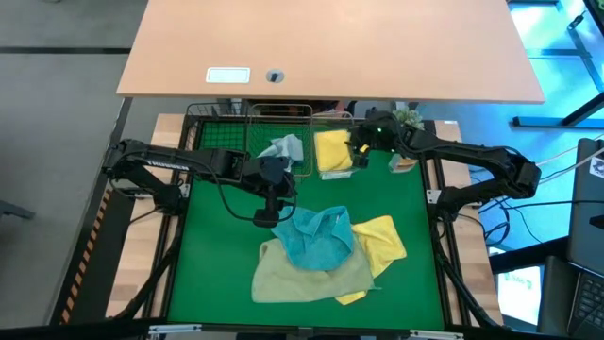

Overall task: Sort microfiber towel by color & place in baskets
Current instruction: Put the blue microfiber towel into the golden wire basket

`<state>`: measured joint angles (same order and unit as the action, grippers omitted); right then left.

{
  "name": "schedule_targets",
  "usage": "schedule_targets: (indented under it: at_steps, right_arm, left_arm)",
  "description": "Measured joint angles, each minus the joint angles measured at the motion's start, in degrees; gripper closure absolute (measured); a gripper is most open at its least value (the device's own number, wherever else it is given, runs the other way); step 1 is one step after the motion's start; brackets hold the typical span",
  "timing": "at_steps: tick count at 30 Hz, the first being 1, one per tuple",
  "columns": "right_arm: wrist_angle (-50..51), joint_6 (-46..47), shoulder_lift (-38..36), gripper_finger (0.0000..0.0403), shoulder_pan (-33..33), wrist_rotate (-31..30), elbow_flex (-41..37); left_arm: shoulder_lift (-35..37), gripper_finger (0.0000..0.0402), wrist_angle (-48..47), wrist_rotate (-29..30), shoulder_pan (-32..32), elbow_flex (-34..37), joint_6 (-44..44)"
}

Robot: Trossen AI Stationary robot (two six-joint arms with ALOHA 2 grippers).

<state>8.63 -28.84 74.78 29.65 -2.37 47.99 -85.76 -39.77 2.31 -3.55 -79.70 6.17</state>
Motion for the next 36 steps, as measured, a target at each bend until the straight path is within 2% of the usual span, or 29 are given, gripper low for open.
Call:
schedule_targets:
  at_steps: [7, 15, 24, 30, 36]
  right_arm:
    - [-1.1, 0.0, 0.0, 0.0187, 0.0, 0.0, 0.0]
    - [-1.2, 4.4, 0.0, 0.0186, 0.0, 0.0, 0.0]
    - [-1.3, 4.8, 0.0, 0.0187, -0.1, 0.1, 0.0]
    - [-1.3, 5.0, 0.0, 0.0187, -0.1, 0.1, 0.0]
    - [-1.3, 5.1, 0.0, 0.0187, -0.3, 0.1, 0.0]
  left_arm:
    - [-0.1, 0.0258, 0.1, 0.0, 0.0, 0.0, 0.0]
    - [-3.2, 0.0258, 5.7, 0.0, 0.0, 0.0, 0.0]
    - [-10.6, 0.0258, 6.9, -0.5, 0.0, 0.0, 0.0]
    - [-16.7, 0.0258, 6.9, -4.2, 0.0, 0.0, -0.1]
    - [-20.5, 0.0258, 8.9, -11.7, 0.7, 0.0, -1.3]
